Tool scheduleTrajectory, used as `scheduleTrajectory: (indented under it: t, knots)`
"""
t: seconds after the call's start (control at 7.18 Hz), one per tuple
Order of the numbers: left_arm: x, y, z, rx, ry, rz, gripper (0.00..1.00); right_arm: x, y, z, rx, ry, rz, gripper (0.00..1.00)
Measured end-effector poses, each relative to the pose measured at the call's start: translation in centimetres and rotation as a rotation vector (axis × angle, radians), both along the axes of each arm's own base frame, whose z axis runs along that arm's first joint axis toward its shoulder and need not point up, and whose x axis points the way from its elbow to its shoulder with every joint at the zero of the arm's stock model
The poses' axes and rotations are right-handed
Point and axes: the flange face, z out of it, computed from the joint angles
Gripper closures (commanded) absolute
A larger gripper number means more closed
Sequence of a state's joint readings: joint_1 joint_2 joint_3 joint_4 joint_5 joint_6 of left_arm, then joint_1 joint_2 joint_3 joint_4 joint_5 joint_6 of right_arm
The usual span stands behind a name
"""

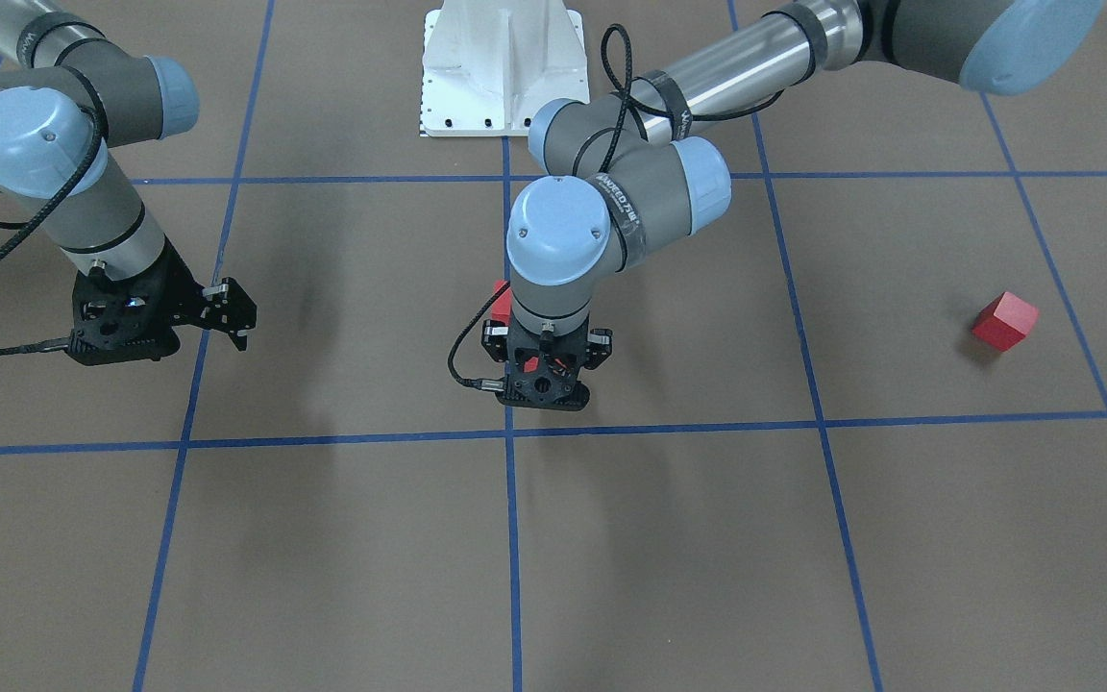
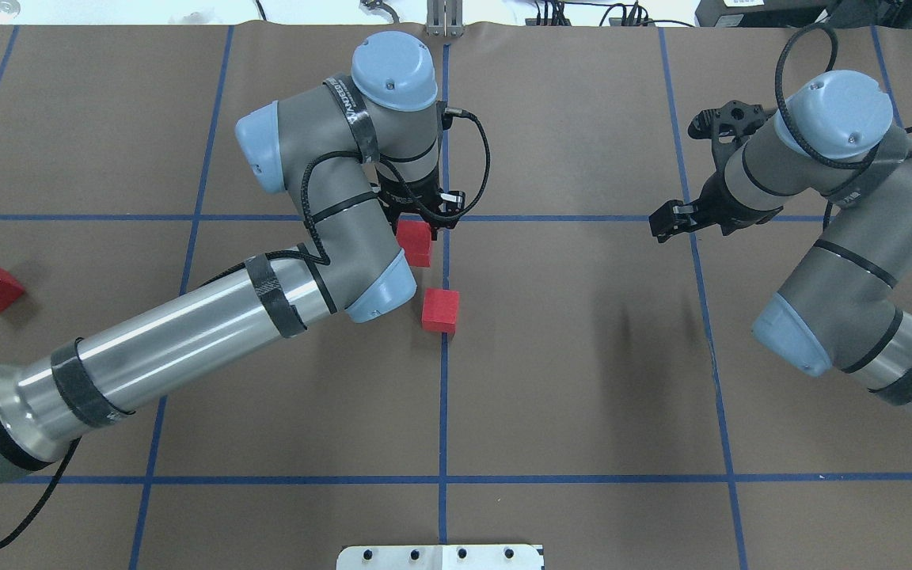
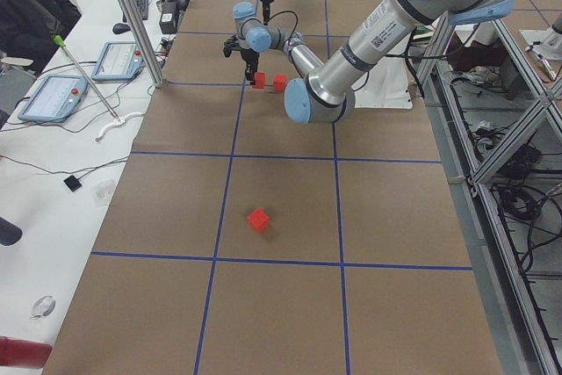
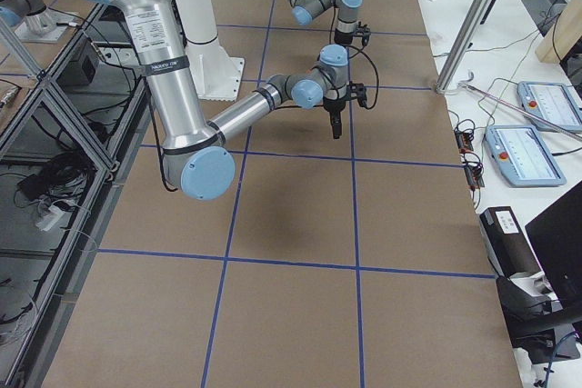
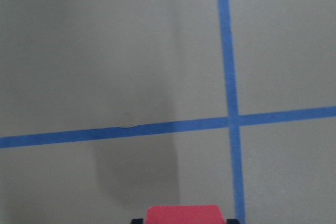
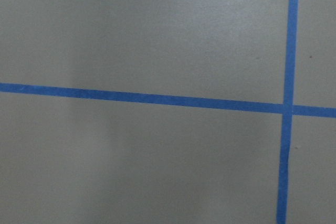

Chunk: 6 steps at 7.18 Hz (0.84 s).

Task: Form red blocks into L shape at center
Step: 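Lower the cube with the left gripper just farther from the robot than the center cube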

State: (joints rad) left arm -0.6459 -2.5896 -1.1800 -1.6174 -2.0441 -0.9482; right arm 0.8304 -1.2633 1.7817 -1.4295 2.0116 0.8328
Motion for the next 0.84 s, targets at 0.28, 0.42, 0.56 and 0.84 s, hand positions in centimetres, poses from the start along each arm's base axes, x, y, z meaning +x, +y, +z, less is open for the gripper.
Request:
scheduleTrajectory:
  t: [0.28,0.42,0.56,0.84]
  knots:
    - [2.7,1.8,-1.1,-0.011,-0.012,0.001,1.0,0.1,0.0,0.2,0.001,0.003,-0.001,0.0]
    - [3.5,2.5,-1.4,-0.027,-0.014,-0.011,1.0,0.1,0.0,0.2,0.001,0.004,-0.001,0.0]
    - [3.8,2.7,-1.4,-0.036,-0.017,-0.019,1.0,0.1,0.0,0.2,0.0,0.005,0.0,0.0]
    - [4.3,2.8,-1.0,-0.034,-0.029,-0.028,1.0,0.1,0.0,0.3,-0.001,0.005,0.0,0.0]
